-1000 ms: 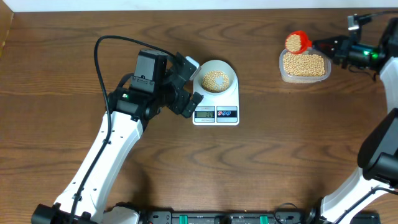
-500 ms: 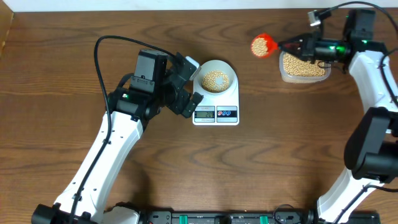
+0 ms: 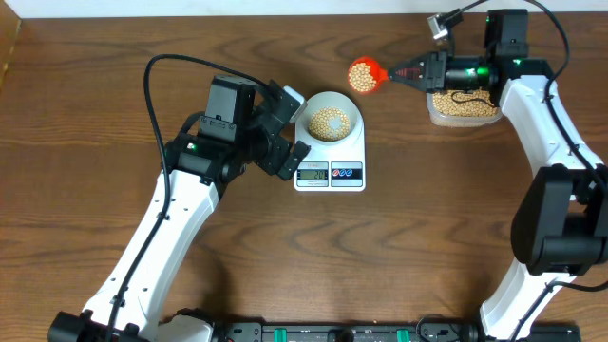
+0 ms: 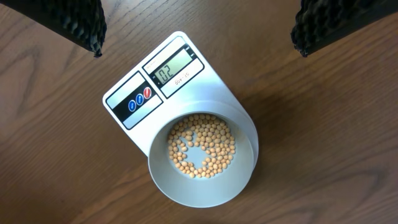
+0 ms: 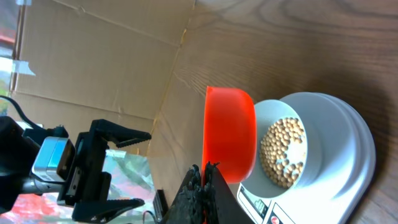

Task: Scoop item into bowl and weigh 50g on scale
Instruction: 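Lift the filled scoop and carry it left over the bowl, then tilt the scoop over the bowl to pour the beans in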

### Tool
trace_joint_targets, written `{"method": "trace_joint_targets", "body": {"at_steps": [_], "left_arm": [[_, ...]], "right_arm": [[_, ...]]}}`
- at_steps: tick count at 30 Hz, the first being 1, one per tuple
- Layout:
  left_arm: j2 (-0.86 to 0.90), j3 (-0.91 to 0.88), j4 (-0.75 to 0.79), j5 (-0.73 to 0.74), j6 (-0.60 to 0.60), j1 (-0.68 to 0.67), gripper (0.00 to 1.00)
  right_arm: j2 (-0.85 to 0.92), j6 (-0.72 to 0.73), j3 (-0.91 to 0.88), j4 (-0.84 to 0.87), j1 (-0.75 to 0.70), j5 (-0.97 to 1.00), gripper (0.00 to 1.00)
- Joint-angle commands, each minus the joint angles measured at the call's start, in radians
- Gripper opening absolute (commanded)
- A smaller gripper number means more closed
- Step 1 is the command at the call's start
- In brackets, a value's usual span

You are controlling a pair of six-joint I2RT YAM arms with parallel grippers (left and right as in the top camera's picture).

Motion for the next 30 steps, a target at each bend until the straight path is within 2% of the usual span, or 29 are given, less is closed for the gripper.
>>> {"method": "trace_joint_targets", "body": {"at_steps": [1, 16, 30], "left_arm": [[0.008, -0.002, -0.002, -0.006, 0.002, 0.0, 0.98], [0.008, -0.002, -0.002, -0.006, 0.002, 0.0, 0.98], [0.008, -0.002, -0.002, -0.006, 0.002, 0.0, 0.98]], "right_arm": [[0.001, 0.003, -0.002, 0.007, 0.026, 0.018, 0.01], [0.001, -0.016, -0.002, 0.039, 0.144, 0.111, 0.01], [0.001, -0.095, -0.002, 0.02, 0.23, 0.34, 0.01]]}}
